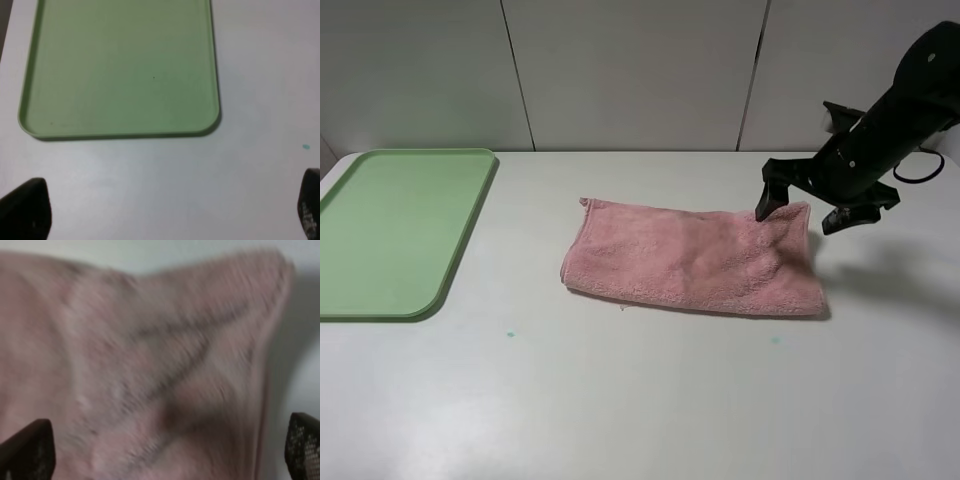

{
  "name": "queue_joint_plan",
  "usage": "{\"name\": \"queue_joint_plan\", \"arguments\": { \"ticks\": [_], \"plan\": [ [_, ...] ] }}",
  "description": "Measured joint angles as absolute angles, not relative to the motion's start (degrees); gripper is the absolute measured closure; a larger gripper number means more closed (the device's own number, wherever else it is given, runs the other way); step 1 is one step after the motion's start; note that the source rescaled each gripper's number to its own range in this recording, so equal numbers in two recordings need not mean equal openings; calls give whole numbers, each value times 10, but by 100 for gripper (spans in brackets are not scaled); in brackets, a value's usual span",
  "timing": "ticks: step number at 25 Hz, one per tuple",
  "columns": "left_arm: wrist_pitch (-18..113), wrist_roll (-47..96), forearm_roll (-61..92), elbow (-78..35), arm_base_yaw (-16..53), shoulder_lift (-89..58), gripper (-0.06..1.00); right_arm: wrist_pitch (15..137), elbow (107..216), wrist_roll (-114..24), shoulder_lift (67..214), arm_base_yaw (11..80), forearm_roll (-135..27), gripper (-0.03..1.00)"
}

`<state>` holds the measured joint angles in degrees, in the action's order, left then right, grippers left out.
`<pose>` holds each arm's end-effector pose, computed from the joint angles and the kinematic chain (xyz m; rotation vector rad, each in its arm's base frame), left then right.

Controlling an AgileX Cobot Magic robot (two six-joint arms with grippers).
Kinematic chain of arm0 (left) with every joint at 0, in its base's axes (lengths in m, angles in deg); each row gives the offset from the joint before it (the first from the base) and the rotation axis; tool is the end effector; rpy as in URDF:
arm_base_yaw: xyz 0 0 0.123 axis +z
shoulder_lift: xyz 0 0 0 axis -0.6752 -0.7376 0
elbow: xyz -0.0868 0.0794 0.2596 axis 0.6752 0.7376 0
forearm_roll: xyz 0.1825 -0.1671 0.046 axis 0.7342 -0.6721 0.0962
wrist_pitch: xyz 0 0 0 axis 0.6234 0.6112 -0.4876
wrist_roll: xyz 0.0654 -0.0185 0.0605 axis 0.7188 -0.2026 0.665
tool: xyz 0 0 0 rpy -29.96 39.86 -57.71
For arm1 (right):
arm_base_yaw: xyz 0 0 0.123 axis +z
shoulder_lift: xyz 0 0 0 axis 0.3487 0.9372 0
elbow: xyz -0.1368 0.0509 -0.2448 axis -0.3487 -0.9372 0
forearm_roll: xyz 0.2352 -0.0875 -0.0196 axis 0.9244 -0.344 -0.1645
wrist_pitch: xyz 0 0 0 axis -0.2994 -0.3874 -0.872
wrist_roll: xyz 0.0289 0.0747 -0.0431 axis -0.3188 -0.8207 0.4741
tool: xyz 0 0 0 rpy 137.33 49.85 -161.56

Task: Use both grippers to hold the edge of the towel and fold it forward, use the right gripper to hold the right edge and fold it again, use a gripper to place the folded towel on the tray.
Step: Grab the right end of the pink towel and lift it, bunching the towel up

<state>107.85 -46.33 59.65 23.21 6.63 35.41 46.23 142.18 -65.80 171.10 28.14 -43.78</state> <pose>0.0604 0.0074 0.3079 0.0318 2.2289 0.0031 0.3332 0.0633 0.1625 0.0747 2.9063 0.3474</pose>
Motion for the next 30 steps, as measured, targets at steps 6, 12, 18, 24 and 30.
{"name": "queue_joint_plan", "arguments": {
  "ticks": [6,12,18,24,30],
  "plan": [
    [1078,-463,596,232,66,354,-4,525,1340,-660,1711,275,-418,-3],
    [1078,-463,596,232,66,354,-4,571,1305,-660,1726,275,-400,-3],
    [1078,-463,597,232,66,354,-4,593,1308,-651,1767,284,-386,-3],
    [1078,-463,597,232,66,354,-4,601,1312,-647,1778,288,-380,-3],
    [1078,-463,597,232,66,354,-4,606,1312,-645,1780,288,-375,10]
  ]
}}
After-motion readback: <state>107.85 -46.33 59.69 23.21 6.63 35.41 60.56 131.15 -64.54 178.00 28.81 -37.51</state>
